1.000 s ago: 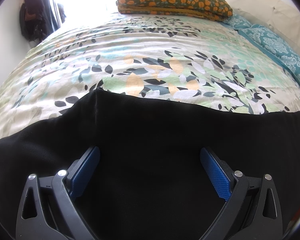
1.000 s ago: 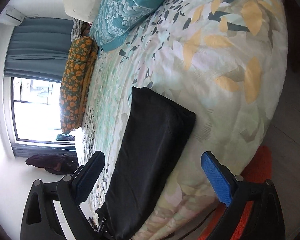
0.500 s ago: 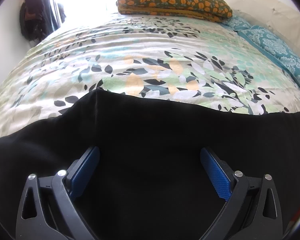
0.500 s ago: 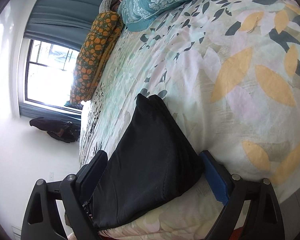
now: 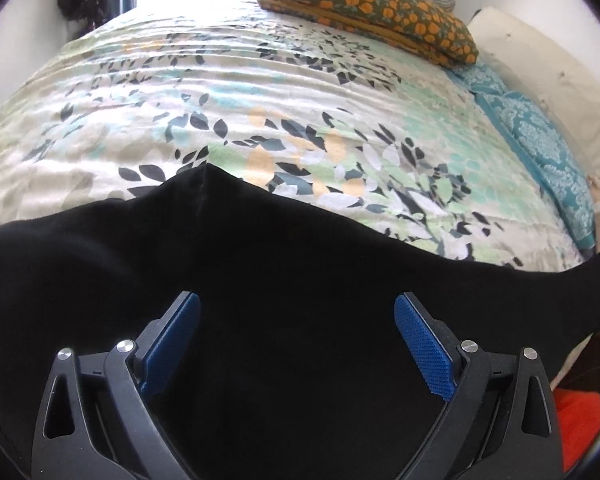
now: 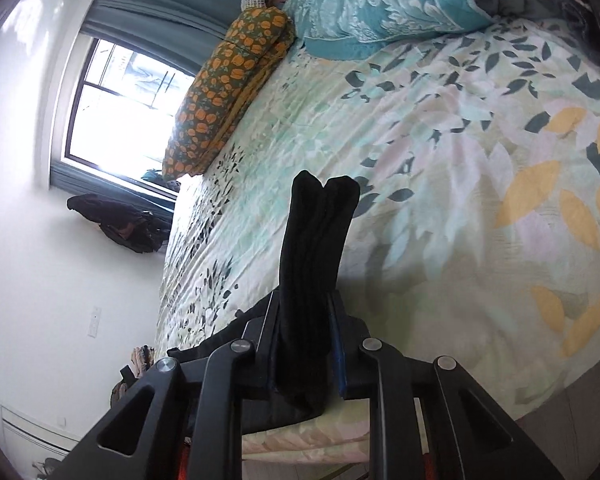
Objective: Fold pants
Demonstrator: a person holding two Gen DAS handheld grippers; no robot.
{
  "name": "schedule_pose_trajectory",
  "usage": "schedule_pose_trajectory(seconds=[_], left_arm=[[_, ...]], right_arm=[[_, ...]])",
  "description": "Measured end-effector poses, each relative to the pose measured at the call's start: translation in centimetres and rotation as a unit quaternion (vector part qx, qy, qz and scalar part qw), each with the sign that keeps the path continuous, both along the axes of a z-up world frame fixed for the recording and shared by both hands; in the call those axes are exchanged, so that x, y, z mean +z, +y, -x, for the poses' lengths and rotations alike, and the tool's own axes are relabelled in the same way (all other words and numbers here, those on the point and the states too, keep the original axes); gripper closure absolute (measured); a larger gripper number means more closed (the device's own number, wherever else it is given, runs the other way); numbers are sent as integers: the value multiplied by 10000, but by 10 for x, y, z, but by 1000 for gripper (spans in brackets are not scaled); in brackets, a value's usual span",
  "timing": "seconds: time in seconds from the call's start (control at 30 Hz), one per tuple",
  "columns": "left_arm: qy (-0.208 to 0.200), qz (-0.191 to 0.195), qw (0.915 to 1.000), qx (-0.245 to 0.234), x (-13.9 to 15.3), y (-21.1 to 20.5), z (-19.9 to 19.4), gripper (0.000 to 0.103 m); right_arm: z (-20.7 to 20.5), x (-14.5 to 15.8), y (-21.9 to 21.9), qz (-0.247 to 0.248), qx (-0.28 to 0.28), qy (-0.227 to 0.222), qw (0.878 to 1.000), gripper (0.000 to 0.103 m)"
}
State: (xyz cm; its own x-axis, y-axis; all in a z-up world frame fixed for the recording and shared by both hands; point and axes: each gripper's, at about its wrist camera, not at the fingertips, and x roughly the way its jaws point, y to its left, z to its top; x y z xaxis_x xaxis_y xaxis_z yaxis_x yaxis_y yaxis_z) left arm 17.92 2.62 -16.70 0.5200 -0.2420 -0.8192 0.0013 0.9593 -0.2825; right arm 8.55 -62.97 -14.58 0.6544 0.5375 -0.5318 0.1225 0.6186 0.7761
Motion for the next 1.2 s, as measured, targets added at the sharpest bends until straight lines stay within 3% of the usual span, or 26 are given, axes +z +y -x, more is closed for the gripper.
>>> schedule_pose_trajectory(seconds=[0.07, 0.23, 0.37, 0.43, 0.5, 0.57, 0.7, 0.77, 0.83, 0.9, 0.93, 1.1, 1.2], left_arm=[[-135, 259, 9995, -90, 16, 5, 15, 6], [-520, 328, 9978, -254, 42, 18, 53, 5], [-805, 225, 9964, -153, 34, 38, 82, 5], [-718, 96, 9974, -6, 22, 50, 87, 5], [-545, 236, 9980, 226, 16, 65, 83, 5], [-648, 471, 9957, 459, 20, 81, 81, 5], [-807, 499, 9926, 757, 26, 102, 83, 5], [-766, 552, 9918, 860, 23, 108, 81, 5], [-716, 587, 9917, 891, 20, 109, 79, 5], [-734, 562, 9924, 816, 20, 107, 82, 5], [-784, 563, 9927, 722, 22, 104, 84, 5], [-935, 693, 9923, -416, 41, 60, 93, 5], [-766, 801, 9880, -1072, 39, 18, 95, 5]], right_arm=[[-1, 21, 40, -49, 263, -239, 9994, 82], [-4, 37, 165, -445, 836, -577, 9938, 82], [-14, 10, 271, -728, 1192, -418, 9893, 82], [-17, -9, 318, -775, 1237, -230, 9890, 82], [-19, -27, 361, -792, 1342, -31, 9878, 82], [-17, -37, 402, -818, 1546, 93, 9845, 82], [-14, -32, 473, -94, 2046, -58, 9788, 82], [-13, -34, 493, 297, 2113, -80, 9769, 81], [-12, -40, 512, 872, 2249, -93, 9704, 69], [-5, -41, 525, 1365, 2553, -167, 9570, 29], [3, -37, 525, 1492, 2687, -235, 9513, 21], [53, 0, 486, 2083, 3080, -677, 9258, 18], [84, 19, 446, 2637, 2765, -1088, 9177, 13]])
